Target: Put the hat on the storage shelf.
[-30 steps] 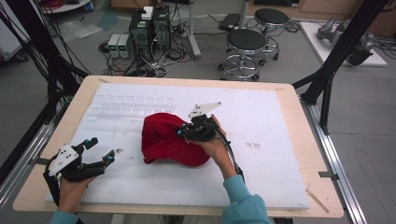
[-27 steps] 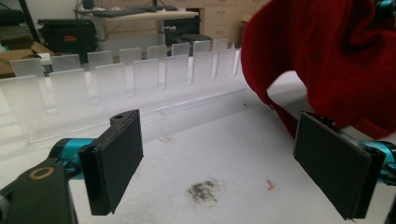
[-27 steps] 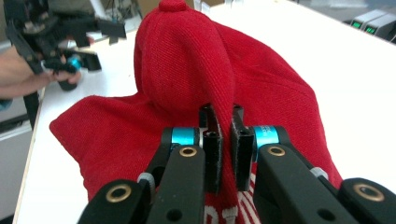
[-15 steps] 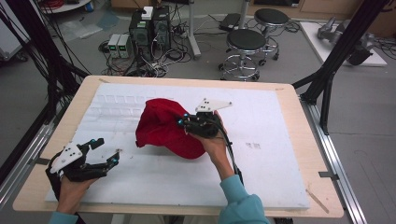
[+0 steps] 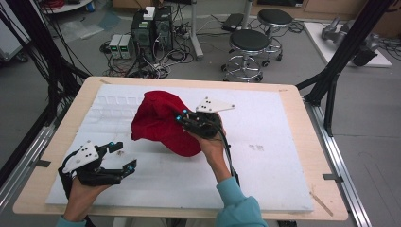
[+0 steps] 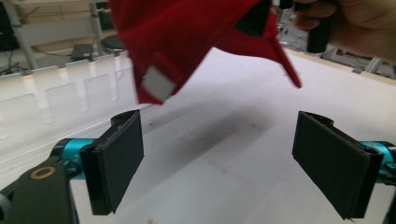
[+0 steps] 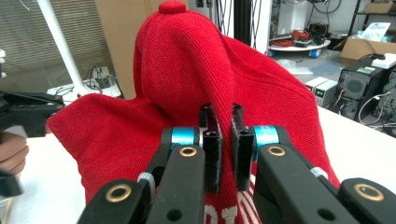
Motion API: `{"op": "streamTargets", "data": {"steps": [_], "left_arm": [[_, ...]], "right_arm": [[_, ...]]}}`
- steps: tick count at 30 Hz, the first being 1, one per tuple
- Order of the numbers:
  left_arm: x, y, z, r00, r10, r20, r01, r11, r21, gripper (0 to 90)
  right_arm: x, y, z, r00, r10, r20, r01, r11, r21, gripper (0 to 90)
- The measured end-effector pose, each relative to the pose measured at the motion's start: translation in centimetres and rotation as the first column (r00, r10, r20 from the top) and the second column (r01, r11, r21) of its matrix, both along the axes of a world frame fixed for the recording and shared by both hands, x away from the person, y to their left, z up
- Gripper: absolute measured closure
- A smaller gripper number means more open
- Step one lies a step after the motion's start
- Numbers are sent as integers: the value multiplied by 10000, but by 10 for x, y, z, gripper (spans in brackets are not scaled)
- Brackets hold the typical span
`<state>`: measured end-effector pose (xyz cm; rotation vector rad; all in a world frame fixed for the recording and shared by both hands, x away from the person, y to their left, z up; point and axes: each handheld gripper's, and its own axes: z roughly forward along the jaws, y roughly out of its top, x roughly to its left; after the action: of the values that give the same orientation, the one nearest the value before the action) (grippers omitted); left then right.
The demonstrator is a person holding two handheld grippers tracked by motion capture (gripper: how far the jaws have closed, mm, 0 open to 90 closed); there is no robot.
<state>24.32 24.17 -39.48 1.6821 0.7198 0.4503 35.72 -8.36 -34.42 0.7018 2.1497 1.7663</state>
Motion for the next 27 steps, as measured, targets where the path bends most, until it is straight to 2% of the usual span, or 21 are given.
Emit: {"op": "streamTargets", "data": {"steps": [5, 8, 10, 15, 19, 22, 27], "left_arm": [[-2, -18, 3, 9978, -581, -310, 578, 9983, -90, 219], [0, -29, 2, 9932, -989, -616, 974, 9949, -278, 235], [2, -37, 0, 9915, -1081, -725, 1060, 9939, -320, 237], [10, -53, -4, 9905, -1010, -932, 952, 9934, -644, 256], [14, -67, -5, 9893, -964, -1096, 838, 9899, -1145, 288], [17, -77, -6, 9886, -963, -1156, 819, 9890, -1228, 327], [20, -85, -6, 9869, -947, -1309, 725, 9837, -1648, 388]], "right_arm": [[-1, 5, 1, 10000, -14, 16, 14, 10000, -40, 864], [-2, 8, 2, 10000, -13, 54, 13, 10000, -18, 864], [-3, 10, 2, 10000, 28, 51, -28, 10000, 4, 864], [-5, 14, 3, 9997, 169, 161, -169, 9999, 2, 864], [-6, 16, 4, 9997, 190, 156, -191, 9998, 27, 864], [-6, 16, 4, 9995, 243, 201, -243, 9997, 9, 864], [-9, 17, 5, 9991, 359, 243, -360, 9993, 73, 863]]}}
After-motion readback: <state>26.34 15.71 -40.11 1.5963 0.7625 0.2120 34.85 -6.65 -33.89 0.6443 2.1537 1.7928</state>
